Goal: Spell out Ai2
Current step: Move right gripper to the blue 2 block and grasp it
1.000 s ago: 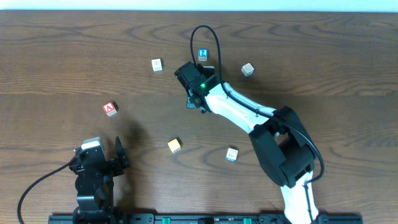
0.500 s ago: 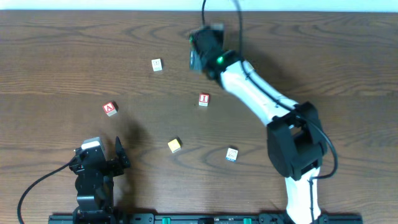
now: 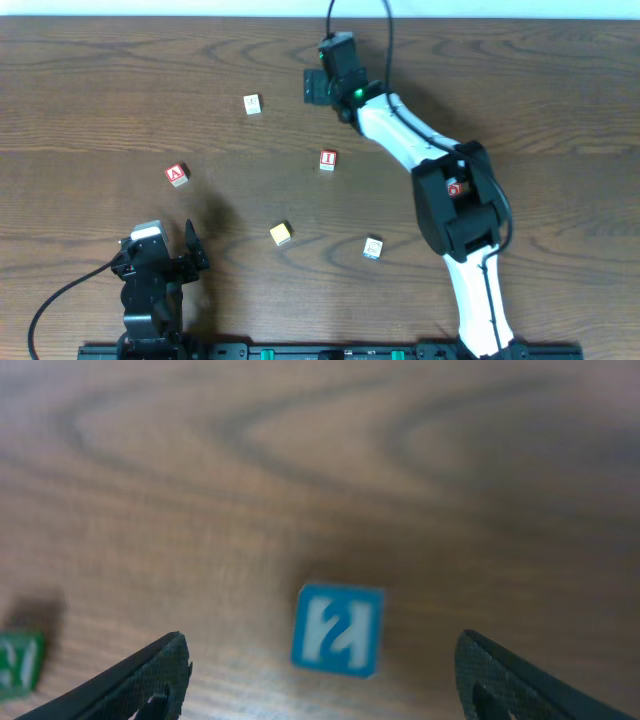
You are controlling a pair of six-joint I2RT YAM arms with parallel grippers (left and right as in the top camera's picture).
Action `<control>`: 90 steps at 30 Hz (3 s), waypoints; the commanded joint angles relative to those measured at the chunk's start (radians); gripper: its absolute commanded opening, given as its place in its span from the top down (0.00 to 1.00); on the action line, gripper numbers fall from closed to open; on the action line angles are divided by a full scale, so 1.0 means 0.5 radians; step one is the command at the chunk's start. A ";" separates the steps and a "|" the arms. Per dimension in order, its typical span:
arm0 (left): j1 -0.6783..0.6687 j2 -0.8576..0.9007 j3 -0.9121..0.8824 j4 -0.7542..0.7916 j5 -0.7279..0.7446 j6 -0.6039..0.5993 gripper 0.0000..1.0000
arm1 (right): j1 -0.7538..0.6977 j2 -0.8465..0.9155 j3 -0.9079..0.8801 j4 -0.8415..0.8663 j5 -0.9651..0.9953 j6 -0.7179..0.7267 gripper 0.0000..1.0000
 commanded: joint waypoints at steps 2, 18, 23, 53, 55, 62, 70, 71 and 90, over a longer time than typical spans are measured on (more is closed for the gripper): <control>0.005 -0.011 -0.040 -0.007 -0.036 -0.015 0.05 | 0.010 0.002 0.055 -0.031 -0.005 -0.034 0.16; 0.005 -0.011 -0.040 -0.007 -0.036 -0.016 0.05 | 0.008 0.126 0.055 0.142 0.086 -0.084 0.22; 0.005 -0.011 -0.040 -0.007 -0.036 -0.015 0.05 | 0.008 0.161 0.055 0.167 0.117 -0.084 0.25; 0.005 -0.011 -0.040 -0.007 -0.036 -0.015 0.05 | 0.005 0.192 0.055 0.177 0.130 -0.085 0.57; 0.005 -0.011 -0.040 -0.007 -0.036 -0.016 0.05 | 0.005 0.192 0.055 0.177 0.130 -0.084 0.62; 0.005 -0.011 -0.040 -0.007 -0.036 -0.015 0.05 | 0.005 0.192 0.055 0.164 0.130 -0.084 0.68; 0.005 -0.011 -0.040 -0.007 -0.036 -0.015 0.05 | 0.005 0.190 0.055 0.163 0.129 -0.075 0.70; 0.005 -0.011 -0.040 -0.007 -0.036 -0.016 0.05 | 0.008 0.186 0.055 0.160 0.130 -0.075 0.70; 0.005 -0.011 -0.040 -0.007 -0.036 -0.016 0.05 | 0.095 0.055 0.056 -0.114 0.133 -0.076 0.50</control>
